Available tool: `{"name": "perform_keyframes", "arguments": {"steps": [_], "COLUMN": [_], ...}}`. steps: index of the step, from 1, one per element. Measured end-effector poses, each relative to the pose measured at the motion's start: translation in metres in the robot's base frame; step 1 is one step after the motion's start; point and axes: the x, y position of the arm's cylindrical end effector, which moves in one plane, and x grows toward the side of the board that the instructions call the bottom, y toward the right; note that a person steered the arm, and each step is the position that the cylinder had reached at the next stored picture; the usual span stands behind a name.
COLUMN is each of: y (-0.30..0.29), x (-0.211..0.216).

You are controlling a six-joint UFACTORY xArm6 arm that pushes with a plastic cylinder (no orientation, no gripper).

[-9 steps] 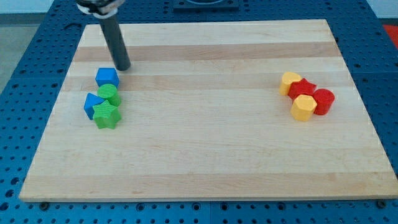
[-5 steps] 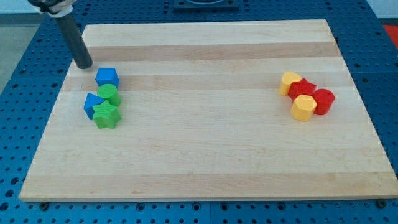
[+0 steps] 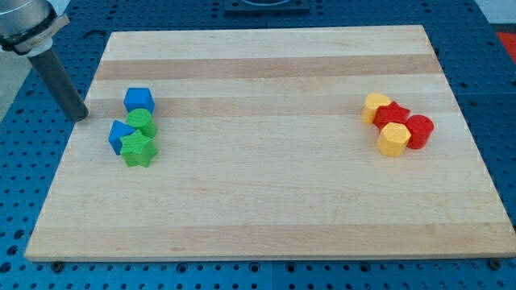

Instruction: Push blue cube towards top center

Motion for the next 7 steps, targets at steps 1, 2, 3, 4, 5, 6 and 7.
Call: {"name": "perform_keyframes", "arguments": {"steps": [1,2,3,4,5,6,7], "y": [0.038,0.041,0.054,0.081,0.103,0.103,0.102], "x": [0.000,0.000,0.000,-0.002,-0.002,-0.002,-0.002]}}
